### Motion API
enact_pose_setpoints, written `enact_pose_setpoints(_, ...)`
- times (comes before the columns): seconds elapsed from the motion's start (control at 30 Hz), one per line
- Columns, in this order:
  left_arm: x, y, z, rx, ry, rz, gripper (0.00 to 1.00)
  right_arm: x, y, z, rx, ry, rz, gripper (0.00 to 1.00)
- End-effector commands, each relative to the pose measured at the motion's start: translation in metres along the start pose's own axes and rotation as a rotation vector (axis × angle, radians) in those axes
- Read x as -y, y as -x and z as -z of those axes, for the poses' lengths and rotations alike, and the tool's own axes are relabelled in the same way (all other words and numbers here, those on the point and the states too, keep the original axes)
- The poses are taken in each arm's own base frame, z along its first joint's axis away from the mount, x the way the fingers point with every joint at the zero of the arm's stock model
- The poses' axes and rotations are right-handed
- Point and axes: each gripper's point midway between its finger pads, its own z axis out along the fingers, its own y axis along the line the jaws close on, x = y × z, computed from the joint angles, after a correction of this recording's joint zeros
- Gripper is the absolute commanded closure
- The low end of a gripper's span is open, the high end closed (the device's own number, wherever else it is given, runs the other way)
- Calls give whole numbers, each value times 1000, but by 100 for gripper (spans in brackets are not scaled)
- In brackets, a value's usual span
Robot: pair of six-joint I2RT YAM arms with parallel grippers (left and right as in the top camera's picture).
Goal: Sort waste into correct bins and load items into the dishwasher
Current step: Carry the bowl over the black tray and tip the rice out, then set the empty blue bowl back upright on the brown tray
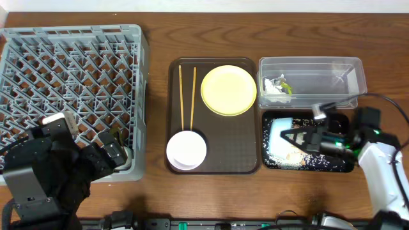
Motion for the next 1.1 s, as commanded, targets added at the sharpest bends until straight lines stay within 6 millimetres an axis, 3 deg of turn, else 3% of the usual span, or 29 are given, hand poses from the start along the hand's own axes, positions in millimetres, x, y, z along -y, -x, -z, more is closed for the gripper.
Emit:
enact_pose_setpoints(0.0, 2, 1, 1, 0, -10, -8, 1, -32, 9, -9, -56, -127, 152, 99)
enact_pose_setpoints(0.1, 2, 1, 1, 0, -10, -8, 1, -49, 12, -25, -114, -380, 286, 99)
enact_pose_setpoints(0.2, 2, 1, 1, 0, -10, -8, 1, -53, 14, -40, -97, -637, 391, 99)
enact_pose_setpoints(0.33, 2, 1, 1, 0, -10, -8, 1, -45, -3, -70, -77, -827, 455, 99)
enact_pose_setpoints(0.43, 2, 1, 1, 0, -10, -8, 1, -27, -21, -95, -132, -914, 467, 99)
enact_pose_setpoints(0.67, 2, 1, 1, 1, -10, -8, 1, 16, -41, -144, -269, -979, 483, 99)
enact_pose_setpoints(0.8, 2, 1, 1, 0, -10, -8, 1, 20, -51, -167, -325, -902, 471, 93)
enact_pose_setpoints(0.87, 2, 1, 1, 0, -10, -8, 1, 19, -51, -174, -327, -879, 487, 85)
enact_pose_setpoints(0.97, 3, 1, 1, -1, -15, 4, 1, 16, -48, -176, -315, -867, 494, 64)
enact_pose_setpoints(1.07, 3, 1, 1, -1, -15, 82, 1, 10, -42, -171, -302, -865, 485, 59)
